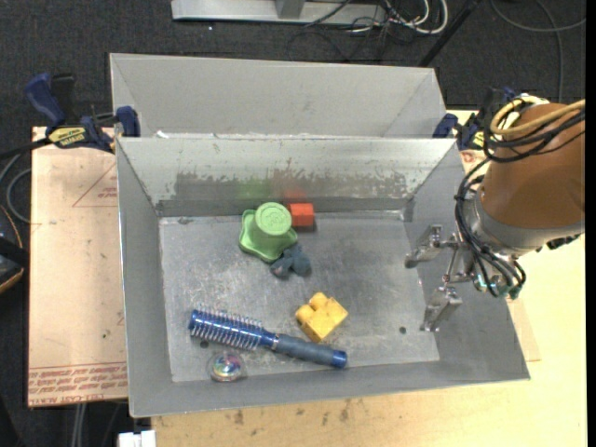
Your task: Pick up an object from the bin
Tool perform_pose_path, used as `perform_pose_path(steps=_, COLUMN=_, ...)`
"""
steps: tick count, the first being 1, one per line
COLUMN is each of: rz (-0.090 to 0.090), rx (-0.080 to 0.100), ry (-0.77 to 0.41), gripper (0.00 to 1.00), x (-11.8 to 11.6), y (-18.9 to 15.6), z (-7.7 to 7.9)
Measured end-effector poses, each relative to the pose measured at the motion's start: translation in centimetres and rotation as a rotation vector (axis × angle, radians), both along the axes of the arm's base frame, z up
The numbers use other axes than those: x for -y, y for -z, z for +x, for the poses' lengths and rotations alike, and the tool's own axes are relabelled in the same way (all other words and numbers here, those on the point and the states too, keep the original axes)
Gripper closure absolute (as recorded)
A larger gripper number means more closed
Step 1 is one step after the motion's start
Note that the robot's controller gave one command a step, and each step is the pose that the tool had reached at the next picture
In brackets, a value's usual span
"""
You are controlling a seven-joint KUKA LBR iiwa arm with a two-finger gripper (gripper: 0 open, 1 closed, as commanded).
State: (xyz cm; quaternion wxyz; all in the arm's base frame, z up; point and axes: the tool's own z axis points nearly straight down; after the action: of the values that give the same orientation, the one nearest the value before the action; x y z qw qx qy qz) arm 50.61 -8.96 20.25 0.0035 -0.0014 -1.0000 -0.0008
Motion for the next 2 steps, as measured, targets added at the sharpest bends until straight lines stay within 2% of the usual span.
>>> perform_pose_path(steps=1, rz=0.004, rx=0.001, ry=-0.058, gripper=0.0, x=-7.1, y=6.4, z=0.0)
perform_pose_path(steps=2, rz=0.001, rx=0.009, ry=-0.245, gripper=0.0, x=-12.6, y=12.0, z=2.6)
